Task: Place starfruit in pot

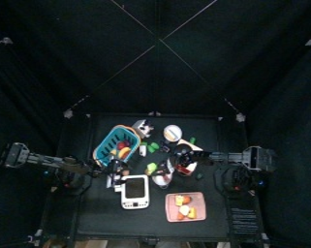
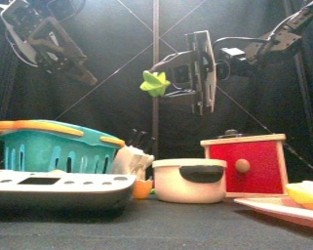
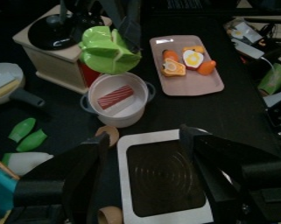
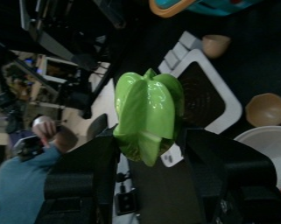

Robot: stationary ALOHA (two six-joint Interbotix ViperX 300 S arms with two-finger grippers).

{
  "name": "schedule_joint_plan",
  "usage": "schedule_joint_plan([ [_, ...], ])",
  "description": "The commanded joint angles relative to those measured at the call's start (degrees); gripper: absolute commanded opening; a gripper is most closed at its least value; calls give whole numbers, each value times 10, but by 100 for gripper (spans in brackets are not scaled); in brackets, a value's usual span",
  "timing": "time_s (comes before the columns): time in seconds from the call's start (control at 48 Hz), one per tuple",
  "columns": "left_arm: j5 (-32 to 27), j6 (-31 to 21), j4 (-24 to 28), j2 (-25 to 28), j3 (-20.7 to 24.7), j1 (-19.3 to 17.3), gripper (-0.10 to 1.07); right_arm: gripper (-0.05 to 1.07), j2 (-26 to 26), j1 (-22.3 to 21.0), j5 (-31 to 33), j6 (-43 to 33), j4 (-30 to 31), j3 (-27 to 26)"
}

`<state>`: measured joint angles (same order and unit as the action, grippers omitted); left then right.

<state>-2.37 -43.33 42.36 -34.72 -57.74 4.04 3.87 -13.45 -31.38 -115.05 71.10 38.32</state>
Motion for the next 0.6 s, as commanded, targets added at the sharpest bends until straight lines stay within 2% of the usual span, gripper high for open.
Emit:
schedule_joint_plan([
  [0.0,14,0,-11,-1,2,-2,97,64,21,15,42,24,-4,-3],
  [0.208,30,4,-22,-11,-6,-2,97,64,28,47,169,32,-16,-4],
  [0.458,31,4,-24,-18,-5,-1,97,64,35,94,235,32,-67,8],
  [0.583,28,4,-22,-20,-2,-3,97,65,35,113,291,38,-99,15],
])
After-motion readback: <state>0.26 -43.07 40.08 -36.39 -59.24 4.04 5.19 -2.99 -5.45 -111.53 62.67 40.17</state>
